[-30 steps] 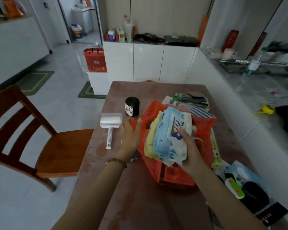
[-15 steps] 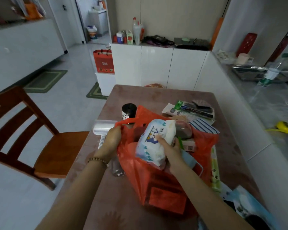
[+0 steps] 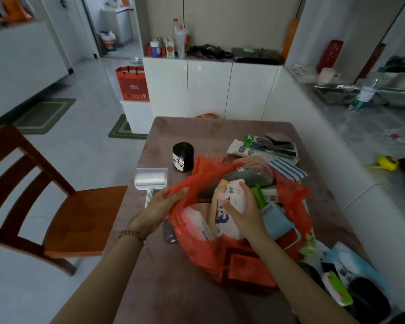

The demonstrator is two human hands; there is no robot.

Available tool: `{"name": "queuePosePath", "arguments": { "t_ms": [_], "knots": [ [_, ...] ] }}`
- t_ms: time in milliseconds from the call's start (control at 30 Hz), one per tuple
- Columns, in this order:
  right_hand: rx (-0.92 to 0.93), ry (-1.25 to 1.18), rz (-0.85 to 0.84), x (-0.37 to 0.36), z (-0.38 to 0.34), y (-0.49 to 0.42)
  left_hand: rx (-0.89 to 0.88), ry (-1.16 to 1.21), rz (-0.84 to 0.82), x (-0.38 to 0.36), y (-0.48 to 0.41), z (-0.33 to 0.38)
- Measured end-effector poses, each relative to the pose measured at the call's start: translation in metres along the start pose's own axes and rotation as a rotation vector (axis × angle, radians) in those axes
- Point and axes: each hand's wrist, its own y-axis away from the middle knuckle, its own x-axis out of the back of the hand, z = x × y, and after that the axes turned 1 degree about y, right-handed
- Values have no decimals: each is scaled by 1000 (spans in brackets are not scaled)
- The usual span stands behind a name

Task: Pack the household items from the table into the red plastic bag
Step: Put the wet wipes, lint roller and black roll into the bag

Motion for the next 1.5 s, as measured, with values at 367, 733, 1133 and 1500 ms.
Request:
{"name": "queuePosePath", "arguments": {
  "t_ms": [367, 733, 1133, 1500],
  "knots": [
    [117, -301, -203, -84, -33, 48, -1, 29, -63, 63, 9, -33],
    [-84, 182, -249, -196, 20, 17, 112, -246, 216, 131, -31, -120],
    [-277, 259, -93, -214, 35, -4, 148, -130, 123, 103, -15, -96],
    [-253, -94, -269, -194, 14, 22, 211, -9, 26, 90, 24, -66]
  ]
}}
